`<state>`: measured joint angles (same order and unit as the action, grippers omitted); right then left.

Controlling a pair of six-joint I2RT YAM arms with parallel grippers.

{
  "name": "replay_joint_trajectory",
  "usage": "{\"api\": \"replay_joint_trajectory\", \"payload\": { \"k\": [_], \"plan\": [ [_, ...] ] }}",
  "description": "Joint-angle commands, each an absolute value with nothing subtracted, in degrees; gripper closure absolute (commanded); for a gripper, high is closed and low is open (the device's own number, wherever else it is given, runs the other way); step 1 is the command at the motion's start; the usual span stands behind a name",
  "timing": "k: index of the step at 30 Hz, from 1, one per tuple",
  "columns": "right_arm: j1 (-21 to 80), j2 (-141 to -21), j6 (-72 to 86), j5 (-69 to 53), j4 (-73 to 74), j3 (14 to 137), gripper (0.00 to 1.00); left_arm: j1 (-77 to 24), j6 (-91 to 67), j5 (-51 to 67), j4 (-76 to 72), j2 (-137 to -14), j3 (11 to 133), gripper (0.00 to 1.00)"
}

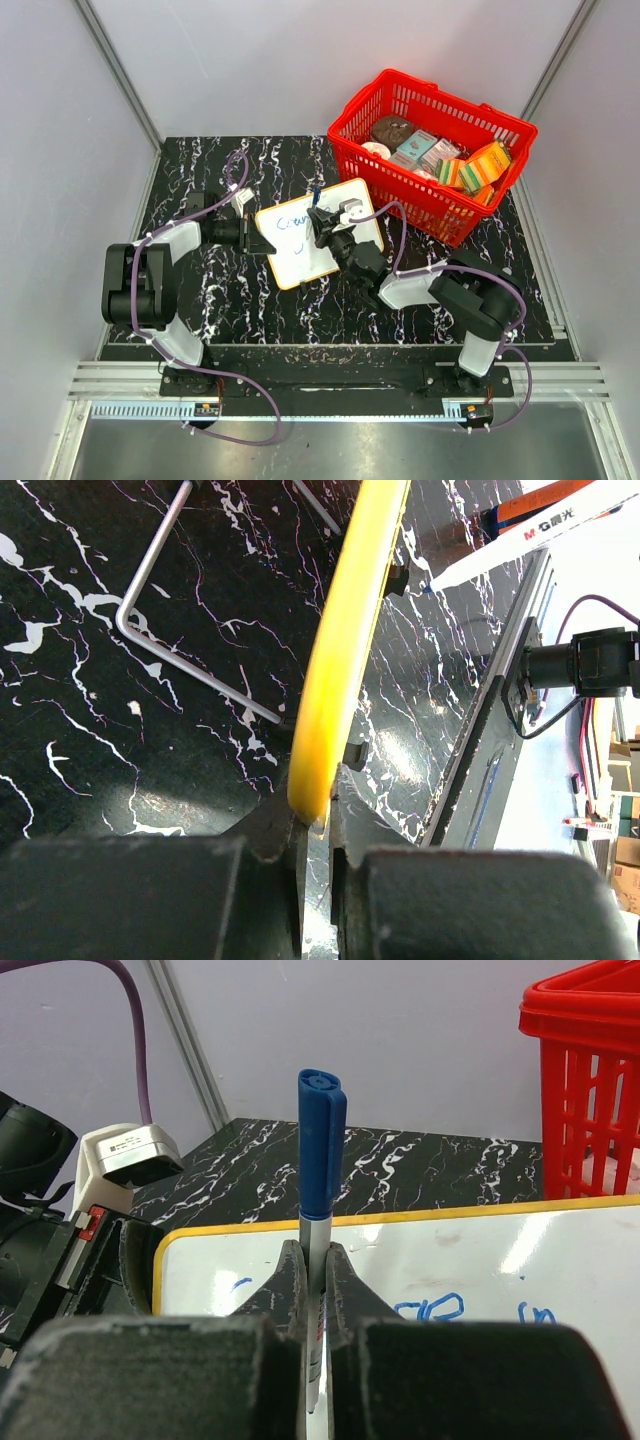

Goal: Write a sentence on the whiteboard

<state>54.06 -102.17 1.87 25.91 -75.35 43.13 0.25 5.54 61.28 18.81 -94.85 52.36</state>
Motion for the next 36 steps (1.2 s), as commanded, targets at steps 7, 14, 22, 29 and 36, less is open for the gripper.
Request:
{"api": "replay_joint_trajectory", "payload": {
  "k": [7,14,22,29,36],
  "plan": [
    [53.6,-103.4,4.0,24.7,-87.1,44.4,1.0,0.3,11.1,50.8,16.7,-94.6,52.6,1.0],
    [53.6,-104.3,5.5,24.3,-87.0,44.2,1.0,0.3,11.1,50.8,16.9,-94.7,52.6,1.0],
    [53.6,-106.1,6.6,24.6,-86.4,44.6,1.0,0.3,11.1,50.7,16.8,-94.7,52.7,1.0],
    [53.6,-106.9,6.1,25.7,-87.0,45.2,1.0,0.3,11.1,50.7,16.9,-94.7,52.6,1.0],
    [53.5,-106.7,3.4,28.6,-86.9,45.8,1.0,0.3,11.1,50.8,16.8,-94.6,52.6,1.0]
  ]
}}
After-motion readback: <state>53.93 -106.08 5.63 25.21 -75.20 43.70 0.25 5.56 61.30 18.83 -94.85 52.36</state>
